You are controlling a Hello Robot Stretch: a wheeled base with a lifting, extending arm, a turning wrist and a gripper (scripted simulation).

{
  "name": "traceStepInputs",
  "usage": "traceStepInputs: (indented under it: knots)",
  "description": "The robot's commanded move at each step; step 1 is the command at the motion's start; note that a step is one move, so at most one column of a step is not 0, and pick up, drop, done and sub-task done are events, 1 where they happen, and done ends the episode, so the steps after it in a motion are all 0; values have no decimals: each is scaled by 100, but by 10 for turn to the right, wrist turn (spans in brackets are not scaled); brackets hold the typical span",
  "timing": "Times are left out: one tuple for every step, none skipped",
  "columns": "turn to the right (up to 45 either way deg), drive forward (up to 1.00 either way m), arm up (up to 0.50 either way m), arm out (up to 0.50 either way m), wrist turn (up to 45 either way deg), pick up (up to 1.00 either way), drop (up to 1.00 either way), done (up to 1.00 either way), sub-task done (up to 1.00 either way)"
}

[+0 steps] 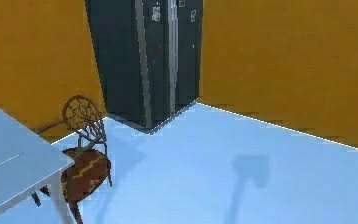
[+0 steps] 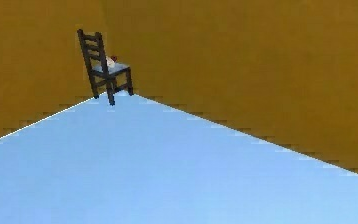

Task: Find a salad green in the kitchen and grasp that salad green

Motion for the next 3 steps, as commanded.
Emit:
traceStepInputs:
  knots:
    - [0,100,0,0,0,0,0,0,0]
    - [0,40,0,0,0,0,0,0,0]
    - [-450,0,0,0,0,0,0,0,0]
